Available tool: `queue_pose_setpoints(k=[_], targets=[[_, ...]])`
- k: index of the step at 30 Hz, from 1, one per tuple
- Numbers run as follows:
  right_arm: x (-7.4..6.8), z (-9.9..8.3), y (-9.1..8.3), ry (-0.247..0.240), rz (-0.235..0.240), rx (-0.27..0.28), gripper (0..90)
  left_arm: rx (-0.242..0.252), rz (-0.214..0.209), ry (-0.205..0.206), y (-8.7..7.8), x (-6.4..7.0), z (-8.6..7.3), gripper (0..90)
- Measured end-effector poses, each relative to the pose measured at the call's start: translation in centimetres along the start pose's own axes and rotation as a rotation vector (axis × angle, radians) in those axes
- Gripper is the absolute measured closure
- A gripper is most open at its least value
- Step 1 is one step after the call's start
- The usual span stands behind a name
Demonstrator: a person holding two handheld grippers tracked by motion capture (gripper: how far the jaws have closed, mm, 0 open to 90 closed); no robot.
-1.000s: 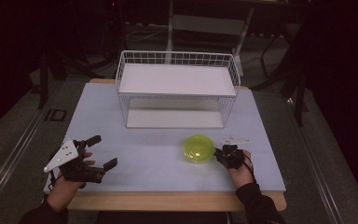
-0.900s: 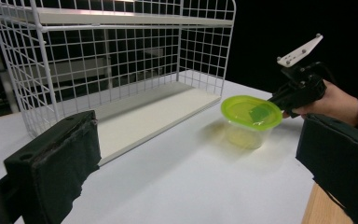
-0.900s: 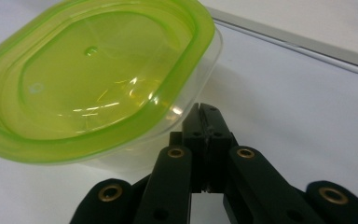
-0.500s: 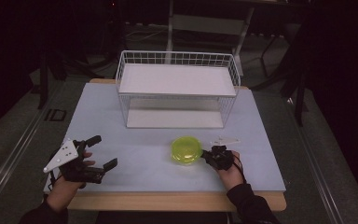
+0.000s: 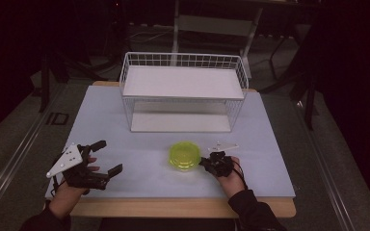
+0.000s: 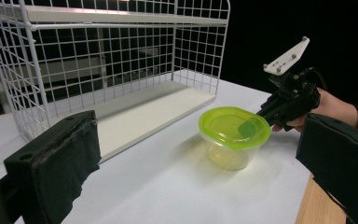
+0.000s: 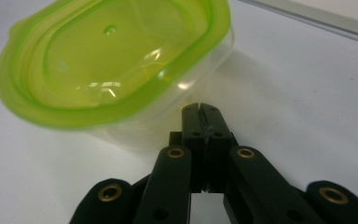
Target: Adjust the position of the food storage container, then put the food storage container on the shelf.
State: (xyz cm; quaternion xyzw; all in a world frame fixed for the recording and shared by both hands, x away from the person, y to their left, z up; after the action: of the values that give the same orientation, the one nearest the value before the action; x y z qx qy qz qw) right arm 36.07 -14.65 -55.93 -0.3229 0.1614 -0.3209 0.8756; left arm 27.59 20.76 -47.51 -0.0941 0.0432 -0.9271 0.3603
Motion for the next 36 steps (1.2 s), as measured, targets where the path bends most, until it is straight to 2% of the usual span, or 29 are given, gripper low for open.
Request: queue_pose_setpoints(k=[2, 5, 9, 13, 14, 16, 18, 19, 21, 22, 24, 25, 27, 29, 30, 32, 33, 35, 36], targets=[[0.2, 0.0, -0.2, -0.009, -0.018, -0.008, 89.0, -0.003, -0.009, -0.002, 0.1, 0.1, -0.1, 0.0], [0.7, 0.1, -0.6, 0.003, -0.035, 0.005, 88.0, -0.009, -0.013, 0.000, 0.2, 0.1, -0.1, 0.0], [1.5, 0.3, -1.9, -0.004, -0.076, 0.028, 84.6, -0.013, -0.021, 0.036, 0.4, 0.3, -0.1, 0.0], [1.9, 0.6, -3.3, -0.010, -0.101, 0.047, 78.7, -0.032, -0.036, 0.025, 0.6, 0.6, 0.0, 0.0], [1.9, 0.7, -3.6, -0.019, -0.114, 0.058, 75.4, -0.038, -0.044, 0.009, 0.7, 0.7, 0.0, 0.0], [1.9, 0.9, -4.3, -0.018, -0.110, 0.083, 67.6, -0.057, -0.047, -0.008, 0.8, 0.8, 0.0, 0.0], [1.7, 1.2, -5.1, -0.046, -0.124, 0.110, 54.4, -0.063, -0.071, -0.028, 0.9, 1.1, 0.1, 0.0], [1.6, 1.3, -5.5, -0.061, -0.131, 0.122, 49.8, -0.064, -0.070, -0.027, 0.9, 1.1, 0.1, 0.0], [1.4, 1.5, -6.1, -0.067, -0.133, 0.144, 35.0, -0.062, -0.067, -0.031, 1.0, 1.3, 0.4, 0.1], [1.3, 1.7, -6.4, -0.072, -0.143, 0.160, 30.6, -0.065, -0.062, -0.034, 1.1, 1.3, 0.6, 0.1], [1.1, 1.8, -6.7, -0.072, -0.140, 0.174, 27.6, -0.077, -0.056, -0.045, 1.3, 1.3, 0.8, 0.1], [0.6, 2.1, -7.1, -0.074, -0.129, 0.191, 13.9, -0.084, -0.046, -0.042, 1.4, 1.3, 0.8, 2.2], [0.3, 2.4, -7.6, -0.070, -0.107, 0.214, 11.5, -0.097, -0.051, -0.040, 1.6, 1.4, 0.9, 2.3], [0.2, 2.5, -7.7, -0.071, -0.110, 0.226, 10.4, -0.099, -0.058, -0.037, 1.7, 1.5, 1.0, 2.3], [-0.1, 2.7, -8.0, -0.086, -0.123, 0.232, 10.4, -0.108, -0.073, -0.025, 1.9, 1.8, 1.2, 2.2], [-0.2, 2.8, -8.2, -0.096, -0.133, 0.247, 10.4, -0.108, -0.073, -0.025, 1.9, 1.8, 1.2, 2.2], [-0.4, 3.1, -8.4, -0.102, -0.109, 0.240, 10.5, -0.122, -0.064, 0.000, 2.4, 2.2, 1.7, 2.2], [-0.6, 3.4, -8.7, -0.137, -0.121, 0.236, 15.8, -0.130, -0.066, 0.006, 2.8, 2.4, 2.0, 2.2], [-0.7, 3.5, -8.7, -0.152, -0.111, 0.230, 15.8, -0.138, -0.062, 0.012, 3.1, 2.6, 2.2, 2.3]])
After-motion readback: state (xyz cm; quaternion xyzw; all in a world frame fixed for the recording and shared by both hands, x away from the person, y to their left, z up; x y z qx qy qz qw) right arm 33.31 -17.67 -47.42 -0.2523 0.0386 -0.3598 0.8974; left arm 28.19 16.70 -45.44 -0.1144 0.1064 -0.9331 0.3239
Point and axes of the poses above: each handheld gripper's, and its own axes: y roughly forward along the jaws, z roughly out of its top, x roughly to its right, the point moved 5 cm from there along y, roughly forward along the jaws, and after that the axes turned 4 degrees about -y, right-handed, at the moved point
